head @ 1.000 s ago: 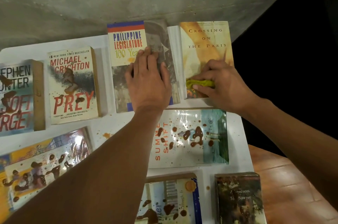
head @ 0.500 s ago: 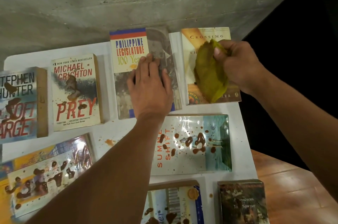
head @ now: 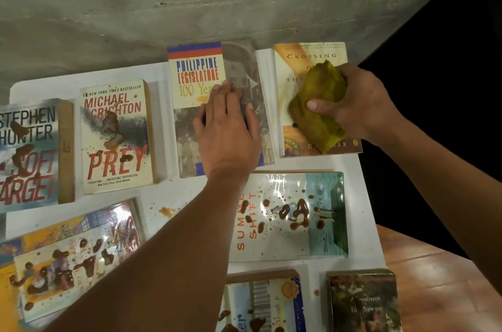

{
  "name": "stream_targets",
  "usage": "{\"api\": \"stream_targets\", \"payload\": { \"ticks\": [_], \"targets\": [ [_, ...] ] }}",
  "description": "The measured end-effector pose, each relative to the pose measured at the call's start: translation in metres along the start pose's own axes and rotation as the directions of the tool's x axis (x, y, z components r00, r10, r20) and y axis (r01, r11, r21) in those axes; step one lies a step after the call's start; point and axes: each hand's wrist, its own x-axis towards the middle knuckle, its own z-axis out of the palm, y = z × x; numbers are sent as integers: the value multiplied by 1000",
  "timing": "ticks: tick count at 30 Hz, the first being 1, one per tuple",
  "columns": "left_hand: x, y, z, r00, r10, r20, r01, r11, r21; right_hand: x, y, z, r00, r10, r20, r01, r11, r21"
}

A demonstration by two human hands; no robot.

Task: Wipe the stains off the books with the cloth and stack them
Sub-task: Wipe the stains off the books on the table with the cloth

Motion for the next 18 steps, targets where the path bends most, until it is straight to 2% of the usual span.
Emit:
{"api": "stream_targets", "payload": {
  "ticks": [5, 12, 18],
  "targets": [
    [0, 0, 1, 1000, 3, 1, -4, 1000, 9, 17, -12, 14, 989, -52, -142, 48, 998, -33],
    [0, -1, 1, 1000, -2, 4, 2, 1000, 12, 42, -32, 31, 932, 85, -353, -77, 996, 38],
    [0, 0, 0, 1000, -5, 5, 5, 1000, -1, 50, -37, 37, 908, 126, -401, -167, 983, -70]
  ]
}}
